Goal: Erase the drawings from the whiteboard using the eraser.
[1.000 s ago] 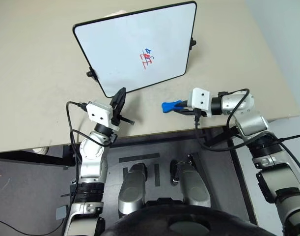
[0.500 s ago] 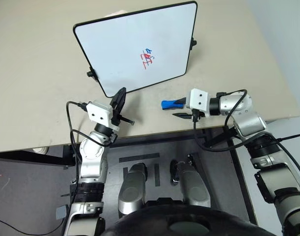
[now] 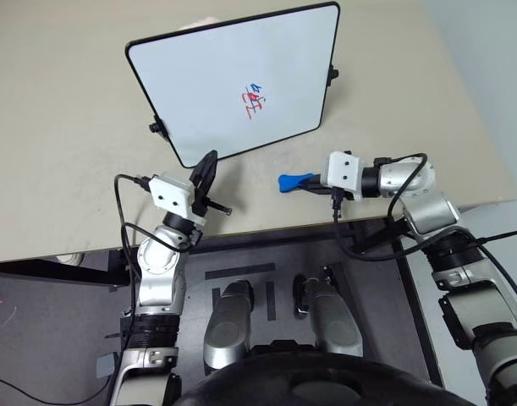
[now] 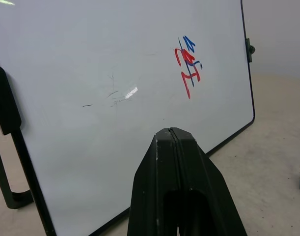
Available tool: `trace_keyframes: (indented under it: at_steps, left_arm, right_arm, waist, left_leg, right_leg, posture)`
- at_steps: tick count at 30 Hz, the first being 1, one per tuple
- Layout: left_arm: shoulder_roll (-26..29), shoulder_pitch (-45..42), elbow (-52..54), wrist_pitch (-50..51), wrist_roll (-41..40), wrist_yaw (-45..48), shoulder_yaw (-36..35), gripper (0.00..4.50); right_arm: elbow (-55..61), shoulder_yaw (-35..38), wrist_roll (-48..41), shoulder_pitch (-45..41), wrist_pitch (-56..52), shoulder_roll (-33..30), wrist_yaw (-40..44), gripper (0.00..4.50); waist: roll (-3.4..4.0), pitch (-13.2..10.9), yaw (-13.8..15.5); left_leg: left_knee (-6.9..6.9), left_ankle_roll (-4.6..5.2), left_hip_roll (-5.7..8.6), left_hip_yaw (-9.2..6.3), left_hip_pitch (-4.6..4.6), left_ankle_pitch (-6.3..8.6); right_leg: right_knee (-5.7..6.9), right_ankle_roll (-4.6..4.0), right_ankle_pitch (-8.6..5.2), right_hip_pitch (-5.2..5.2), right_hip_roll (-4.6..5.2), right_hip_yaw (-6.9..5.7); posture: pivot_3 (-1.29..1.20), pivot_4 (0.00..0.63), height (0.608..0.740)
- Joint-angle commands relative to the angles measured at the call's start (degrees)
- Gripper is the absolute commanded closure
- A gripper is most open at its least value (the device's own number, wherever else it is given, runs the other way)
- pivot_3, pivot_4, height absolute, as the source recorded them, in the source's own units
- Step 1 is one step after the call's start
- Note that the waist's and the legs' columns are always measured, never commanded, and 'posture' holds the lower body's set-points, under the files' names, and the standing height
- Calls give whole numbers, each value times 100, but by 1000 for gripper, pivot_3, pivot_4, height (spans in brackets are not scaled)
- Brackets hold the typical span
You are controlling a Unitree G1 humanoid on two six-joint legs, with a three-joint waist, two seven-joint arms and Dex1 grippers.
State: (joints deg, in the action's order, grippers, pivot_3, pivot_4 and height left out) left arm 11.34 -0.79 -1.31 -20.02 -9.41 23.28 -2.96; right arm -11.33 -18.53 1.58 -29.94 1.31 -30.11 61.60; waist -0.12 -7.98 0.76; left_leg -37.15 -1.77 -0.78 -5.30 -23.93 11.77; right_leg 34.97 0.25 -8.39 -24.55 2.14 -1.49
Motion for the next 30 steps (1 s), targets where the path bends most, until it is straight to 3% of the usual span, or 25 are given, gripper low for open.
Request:
trace_keyframes:
  at_steps: [1,8,17,20,30]
  left_arm:
    - [31,-22,96,-123,12,-9,-10,4500]
    - [145,36,98,-105,-41,38,-90,4500]
    - [161,-76,52,-85,-38,55,-57,4500]
    - [150,-84,66,-85,-27,37,-42,4500]
    - [134,-4,144,-109,-12,-16,-55,4500]
  right_arm:
    - [488,281,-143,-95,107,-53,-139,4461]
    - [809,610,-82,-739,741,343,-920,4461]
    - [-1507,374,877,-1903,2759,946,-2194,4461]
    - [-2537,205,1245,-2253,3296,1052,-2541,4461]
    - [-4575,-183,1870,-2778,4095,1426,-3145,4461]
  waist:
    - [1,0,1]
    - [2,-1,-12]
    - [3,-2,22]
    - [3,-2,31]
    - [3,-2,1]
  left_leg:
    - [0,0,0,0,-2,0]
    - [2,4,0,0,-9,-2]
    - [4,1,-1,-5,-16,7]
    - [5,-51,-2,-5,-19,41]
    - [5,-68,-3,-3,-5,58]
  right_leg:
    - [0,0,0,-2,0,0]
    - [0,-5,3,-14,0,-1]
    - [1,-57,35,-27,4,0]
    - [2,-59,35,-33,5,0]
    - [4,-93,60,-41,9,-2]
  posture:
    - [0,150,740]
    - [0,150,740]
    - [0,150,740]
    - [0,150,740]
    - [0,150,740]
